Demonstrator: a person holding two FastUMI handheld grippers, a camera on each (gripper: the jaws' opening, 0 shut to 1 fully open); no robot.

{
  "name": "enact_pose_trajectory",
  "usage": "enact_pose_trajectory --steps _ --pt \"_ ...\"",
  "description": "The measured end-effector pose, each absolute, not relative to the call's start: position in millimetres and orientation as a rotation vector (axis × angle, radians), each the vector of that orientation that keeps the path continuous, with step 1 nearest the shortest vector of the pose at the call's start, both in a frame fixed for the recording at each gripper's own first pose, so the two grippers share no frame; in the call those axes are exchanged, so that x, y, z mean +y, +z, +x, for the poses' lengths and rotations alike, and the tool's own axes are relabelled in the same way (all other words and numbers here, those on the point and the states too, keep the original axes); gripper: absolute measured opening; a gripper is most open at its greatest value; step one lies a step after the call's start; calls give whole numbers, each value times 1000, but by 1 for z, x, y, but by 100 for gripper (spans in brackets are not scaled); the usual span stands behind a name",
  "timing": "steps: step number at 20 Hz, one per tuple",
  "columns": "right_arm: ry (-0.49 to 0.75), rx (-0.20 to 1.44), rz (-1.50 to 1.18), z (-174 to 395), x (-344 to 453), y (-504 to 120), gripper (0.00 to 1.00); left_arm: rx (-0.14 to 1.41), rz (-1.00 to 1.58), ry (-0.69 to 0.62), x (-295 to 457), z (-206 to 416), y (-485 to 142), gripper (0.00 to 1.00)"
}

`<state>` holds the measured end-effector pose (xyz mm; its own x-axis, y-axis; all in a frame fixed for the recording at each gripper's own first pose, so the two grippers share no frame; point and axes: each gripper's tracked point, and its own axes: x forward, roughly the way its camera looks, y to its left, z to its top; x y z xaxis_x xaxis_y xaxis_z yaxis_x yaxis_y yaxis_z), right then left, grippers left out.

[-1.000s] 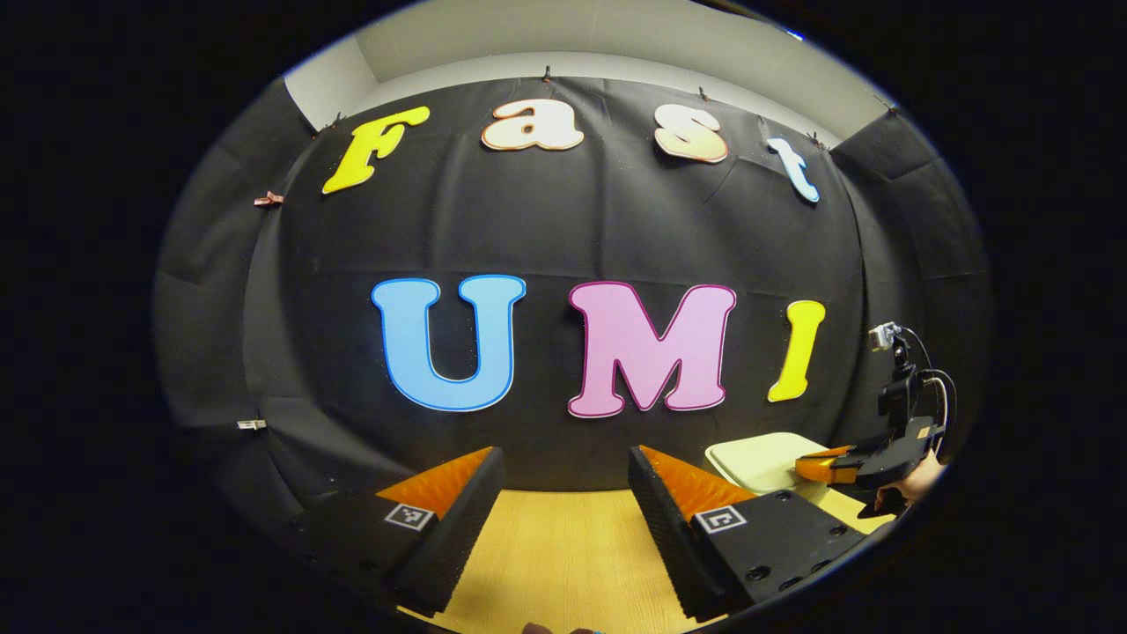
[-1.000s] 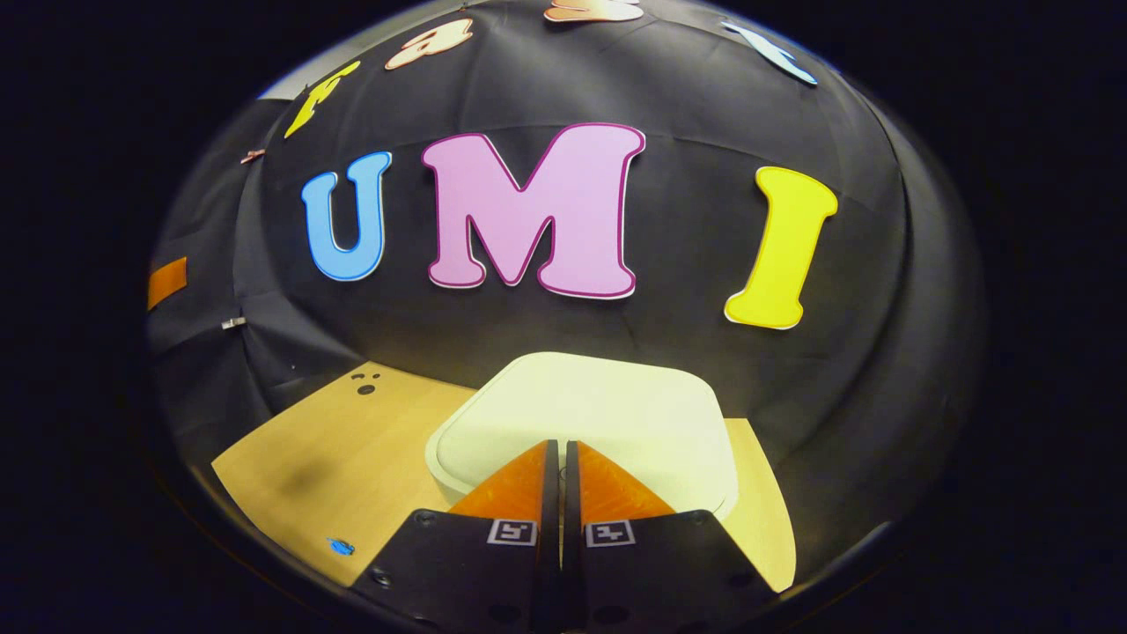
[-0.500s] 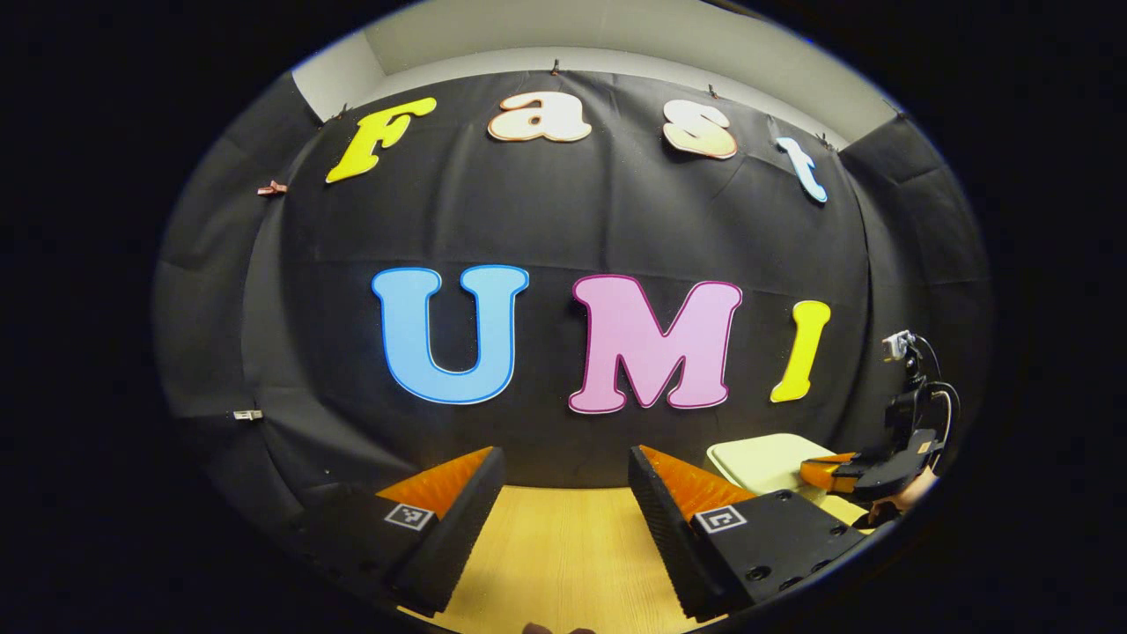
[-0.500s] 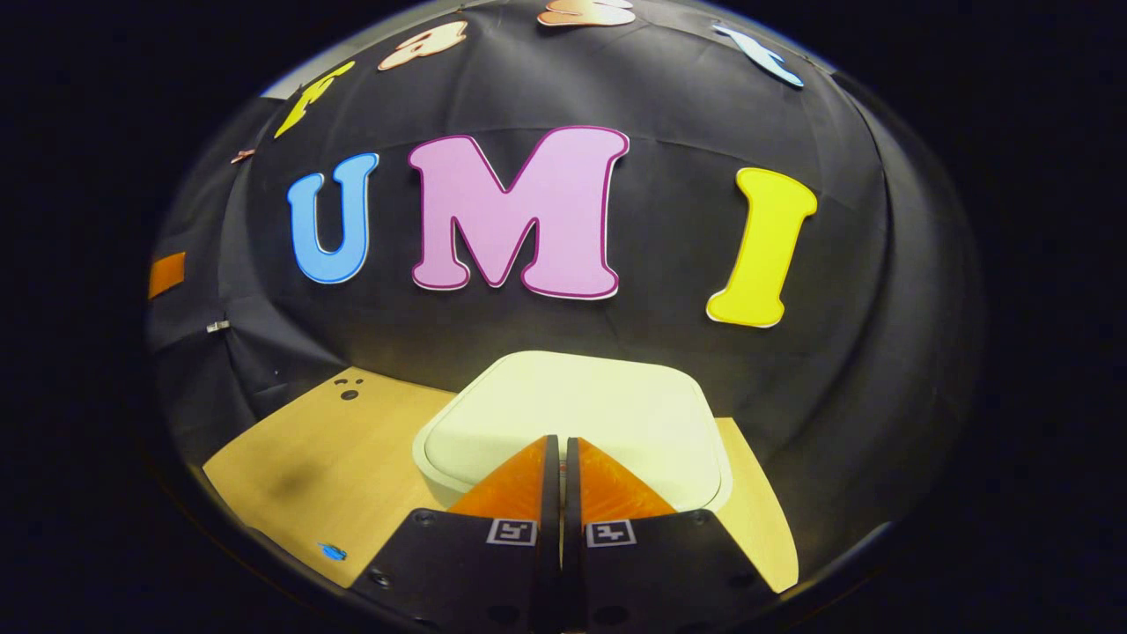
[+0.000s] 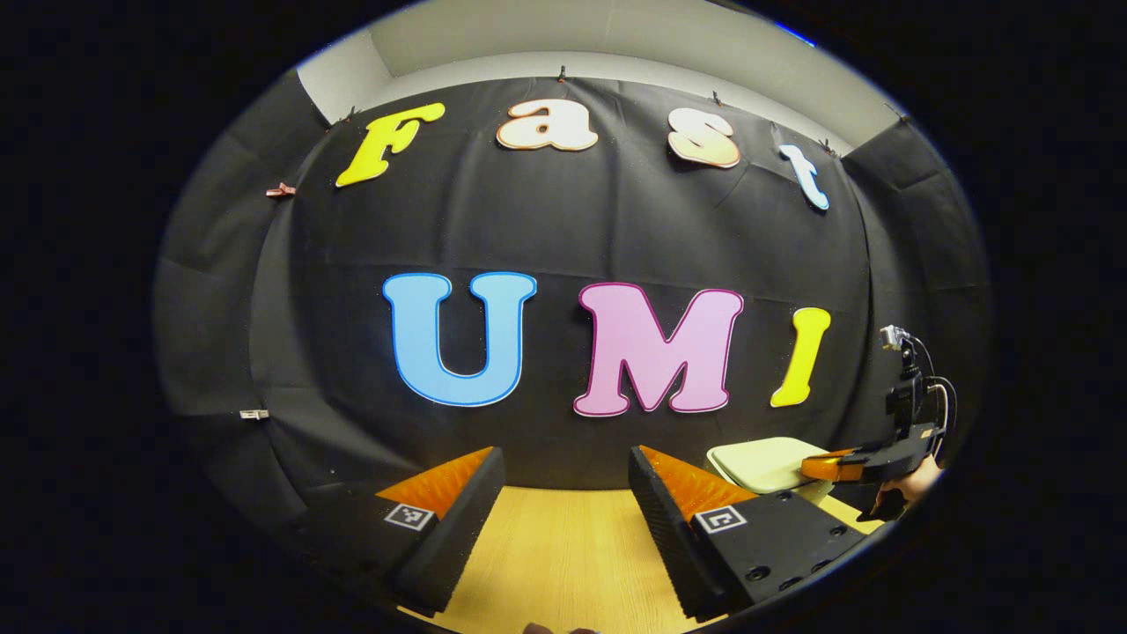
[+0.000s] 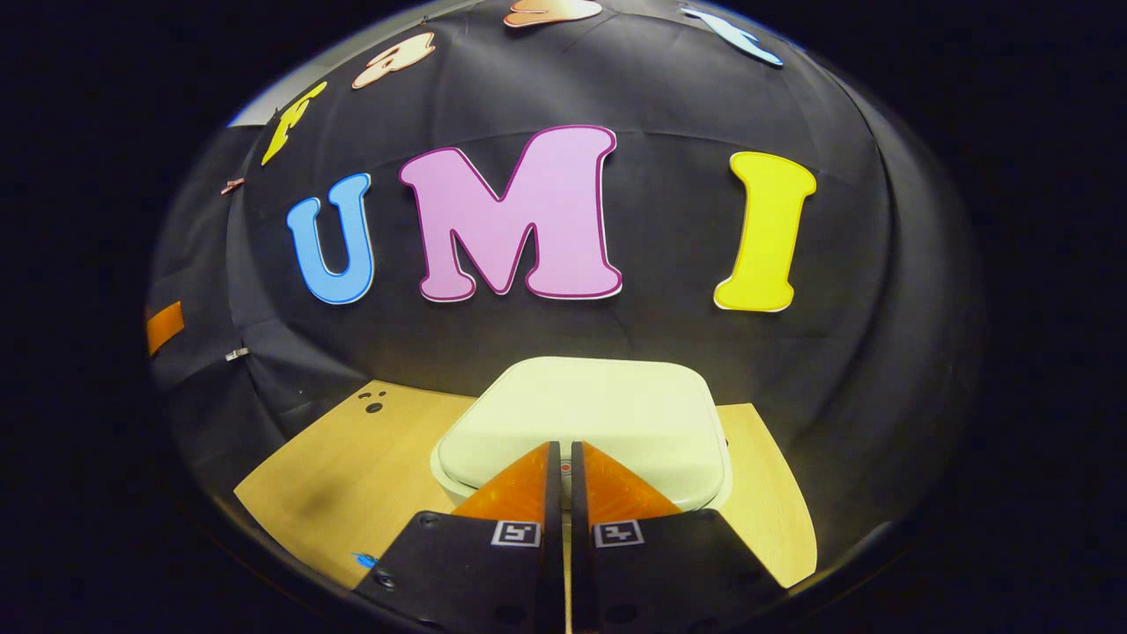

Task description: Press the lid of the desktop garbage bin to open it, pick up the crumpled paper on the desktop and throw it into the bin, then pick up the pop can on the desktop and drop it into the bin, and finally close the garbage bin lid.

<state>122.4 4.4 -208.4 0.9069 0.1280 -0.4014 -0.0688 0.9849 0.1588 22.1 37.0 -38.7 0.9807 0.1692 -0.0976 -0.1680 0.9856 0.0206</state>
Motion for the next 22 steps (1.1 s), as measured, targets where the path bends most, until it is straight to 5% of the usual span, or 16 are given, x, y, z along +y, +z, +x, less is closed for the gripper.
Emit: enact_pose_trajectory --steps 22 --pt "150 302 13 60 10 -148 13 213 2 126 29 -10 -83 92"
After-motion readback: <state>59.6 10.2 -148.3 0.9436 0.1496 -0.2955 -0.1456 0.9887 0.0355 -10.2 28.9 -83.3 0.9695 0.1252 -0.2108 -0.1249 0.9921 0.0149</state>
